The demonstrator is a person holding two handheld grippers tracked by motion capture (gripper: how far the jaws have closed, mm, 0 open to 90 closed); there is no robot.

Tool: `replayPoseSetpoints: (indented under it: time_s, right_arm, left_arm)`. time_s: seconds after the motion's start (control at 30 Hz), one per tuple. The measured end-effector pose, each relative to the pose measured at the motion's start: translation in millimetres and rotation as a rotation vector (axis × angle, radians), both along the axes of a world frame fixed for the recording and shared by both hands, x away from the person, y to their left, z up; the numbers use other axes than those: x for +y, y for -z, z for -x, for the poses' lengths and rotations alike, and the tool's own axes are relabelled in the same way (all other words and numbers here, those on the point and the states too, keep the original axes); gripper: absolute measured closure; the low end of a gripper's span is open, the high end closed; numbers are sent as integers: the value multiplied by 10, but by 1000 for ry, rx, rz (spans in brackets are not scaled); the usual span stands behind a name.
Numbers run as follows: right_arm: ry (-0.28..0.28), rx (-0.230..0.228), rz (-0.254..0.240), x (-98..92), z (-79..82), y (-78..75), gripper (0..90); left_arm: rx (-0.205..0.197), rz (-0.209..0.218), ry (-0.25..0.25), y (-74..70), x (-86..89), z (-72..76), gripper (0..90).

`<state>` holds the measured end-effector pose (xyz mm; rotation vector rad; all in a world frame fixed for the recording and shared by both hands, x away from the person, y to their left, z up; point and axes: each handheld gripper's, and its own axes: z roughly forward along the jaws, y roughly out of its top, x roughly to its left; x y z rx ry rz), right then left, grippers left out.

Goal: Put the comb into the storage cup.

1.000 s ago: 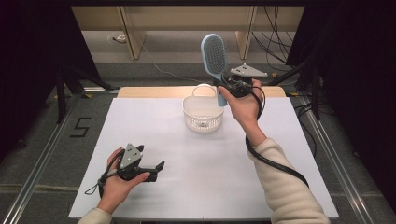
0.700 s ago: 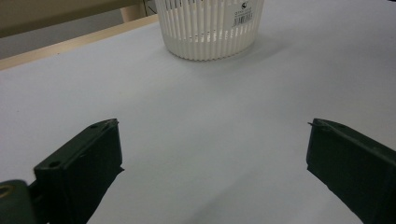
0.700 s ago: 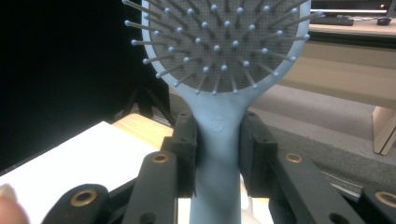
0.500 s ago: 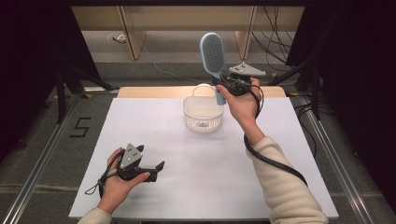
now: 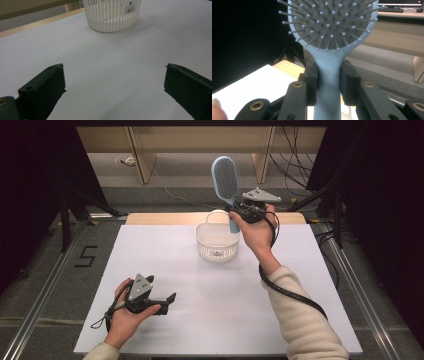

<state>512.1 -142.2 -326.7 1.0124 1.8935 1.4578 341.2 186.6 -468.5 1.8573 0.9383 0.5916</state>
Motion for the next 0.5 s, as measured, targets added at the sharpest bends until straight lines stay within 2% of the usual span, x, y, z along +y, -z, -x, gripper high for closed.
replayPoseSetpoints:
  time_s: [0.5]
  right_arm:
    - [-3,-1,7,33,-29,18,709]
  left_arm:
    - [1,1,0,1,0,0,29]
